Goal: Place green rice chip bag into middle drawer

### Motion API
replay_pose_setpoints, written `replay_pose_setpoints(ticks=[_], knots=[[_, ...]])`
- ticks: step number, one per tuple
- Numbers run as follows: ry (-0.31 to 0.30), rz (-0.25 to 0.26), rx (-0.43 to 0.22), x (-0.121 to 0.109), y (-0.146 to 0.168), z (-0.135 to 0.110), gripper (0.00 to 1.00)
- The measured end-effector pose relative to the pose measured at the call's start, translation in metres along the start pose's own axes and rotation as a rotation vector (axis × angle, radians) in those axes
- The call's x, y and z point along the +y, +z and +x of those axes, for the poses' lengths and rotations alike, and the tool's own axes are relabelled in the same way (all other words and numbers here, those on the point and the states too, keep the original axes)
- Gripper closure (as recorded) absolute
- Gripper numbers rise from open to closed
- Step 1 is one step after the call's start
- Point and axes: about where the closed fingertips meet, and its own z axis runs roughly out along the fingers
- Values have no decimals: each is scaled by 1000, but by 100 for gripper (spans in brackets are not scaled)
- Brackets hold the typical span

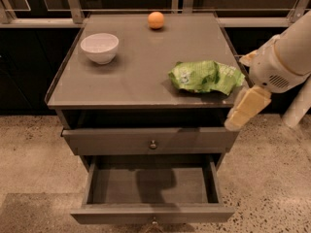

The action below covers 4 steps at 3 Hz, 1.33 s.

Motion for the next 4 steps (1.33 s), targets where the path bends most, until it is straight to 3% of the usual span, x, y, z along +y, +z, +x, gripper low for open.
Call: replay_pose_setpoints(ticks=[2, 3, 4], knots=[[86, 44, -71, 1, 70, -22, 0], [101, 145, -92, -12, 84, -49, 0], [101, 145, -92, -12, 84, -49, 0]])
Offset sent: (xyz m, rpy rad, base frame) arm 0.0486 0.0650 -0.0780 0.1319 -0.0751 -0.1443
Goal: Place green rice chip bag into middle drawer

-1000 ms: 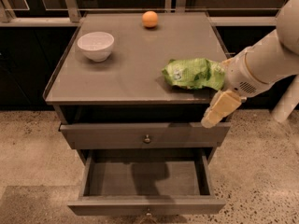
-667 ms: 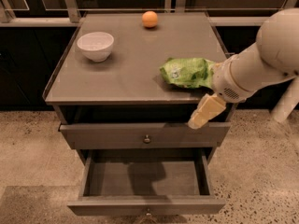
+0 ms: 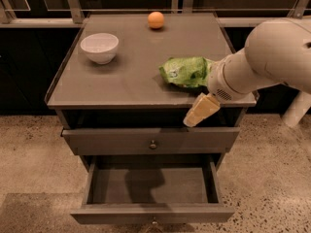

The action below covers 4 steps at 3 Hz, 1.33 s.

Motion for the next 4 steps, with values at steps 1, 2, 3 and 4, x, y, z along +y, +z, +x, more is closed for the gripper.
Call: replay_pose_setpoints(ticks=[1, 2, 3, 4], knots=[[0, 0, 0, 0, 0, 0, 18], [0, 0, 0, 0, 0, 0, 41], [0, 0, 0, 0, 0, 0, 64], [0, 0, 0, 0, 0, 0, 88]])
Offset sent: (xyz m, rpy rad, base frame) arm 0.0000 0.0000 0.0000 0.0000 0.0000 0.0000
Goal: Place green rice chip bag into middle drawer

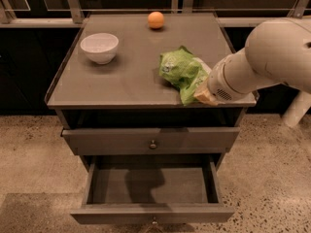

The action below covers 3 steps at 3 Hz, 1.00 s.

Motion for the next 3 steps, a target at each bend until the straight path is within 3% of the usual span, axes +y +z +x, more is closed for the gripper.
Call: replay_pose_setpoints(ticks=[1, 3], knots=[[0, 0, 0, 0, 0, 0, 86], [0, 0, 0, 0, 0, 0, 40]])
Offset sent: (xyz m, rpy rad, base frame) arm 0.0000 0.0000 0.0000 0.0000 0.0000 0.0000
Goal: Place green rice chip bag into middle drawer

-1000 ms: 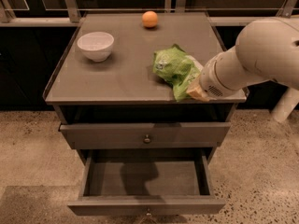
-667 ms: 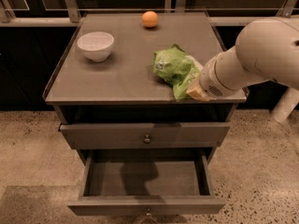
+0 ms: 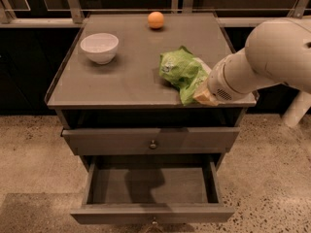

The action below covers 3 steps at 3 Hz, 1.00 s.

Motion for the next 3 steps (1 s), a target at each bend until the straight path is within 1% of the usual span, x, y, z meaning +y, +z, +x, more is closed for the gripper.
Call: replay_pose_setpoints(ticks=[1, 2, 3], knots=[[0, 0, 0, 0, 0, 0, 15], [0, 0, 0, 0, 0, 0, 0], [0, 0, 0, 0, 0, 0, 0]])
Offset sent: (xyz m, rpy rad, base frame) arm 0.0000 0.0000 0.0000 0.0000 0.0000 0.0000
